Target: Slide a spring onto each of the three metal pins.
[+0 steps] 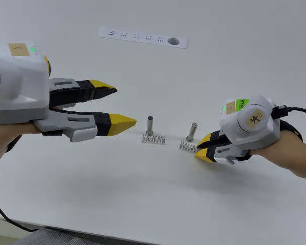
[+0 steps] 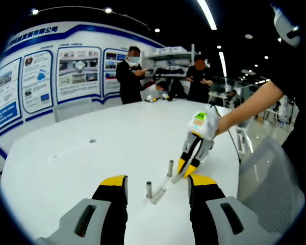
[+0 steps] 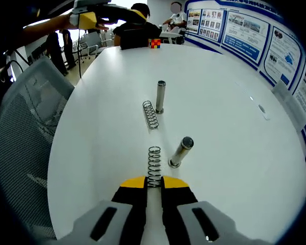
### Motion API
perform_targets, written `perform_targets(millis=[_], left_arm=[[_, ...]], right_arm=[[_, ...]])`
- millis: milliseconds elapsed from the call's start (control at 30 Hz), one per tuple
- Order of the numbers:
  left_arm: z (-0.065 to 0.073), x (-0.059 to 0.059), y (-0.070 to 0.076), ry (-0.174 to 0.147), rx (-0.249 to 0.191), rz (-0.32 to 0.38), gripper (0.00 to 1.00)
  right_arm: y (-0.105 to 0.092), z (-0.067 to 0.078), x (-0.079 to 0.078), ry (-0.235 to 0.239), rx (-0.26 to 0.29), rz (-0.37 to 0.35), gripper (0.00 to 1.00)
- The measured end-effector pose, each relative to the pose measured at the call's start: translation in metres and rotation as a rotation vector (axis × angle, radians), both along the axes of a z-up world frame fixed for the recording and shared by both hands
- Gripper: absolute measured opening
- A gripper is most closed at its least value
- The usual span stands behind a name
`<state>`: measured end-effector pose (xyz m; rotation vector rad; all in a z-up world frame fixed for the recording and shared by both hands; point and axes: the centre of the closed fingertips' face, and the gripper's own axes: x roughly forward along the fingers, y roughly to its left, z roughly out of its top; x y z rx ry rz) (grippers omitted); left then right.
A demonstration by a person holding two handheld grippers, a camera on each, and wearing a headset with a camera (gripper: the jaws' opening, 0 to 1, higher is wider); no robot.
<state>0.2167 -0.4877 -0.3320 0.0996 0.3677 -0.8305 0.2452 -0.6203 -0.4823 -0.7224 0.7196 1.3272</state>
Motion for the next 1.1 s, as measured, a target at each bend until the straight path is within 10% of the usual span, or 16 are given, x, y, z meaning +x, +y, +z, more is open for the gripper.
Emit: perform_targets(millis=[667,1100], left_arm=[[-0.012,-0.016,-0.056,0.027,0.020,-0.171,0.47],[-0.017,-0.037,-0.088,0.023,0.070,-0.302,0.42]], right_arm=[[0.000,0.092,-0.031,-0.073,0.085,0.078,0.11],[0.021,0.119,-0.068,-0.089,0.115,0.196,0.11]])
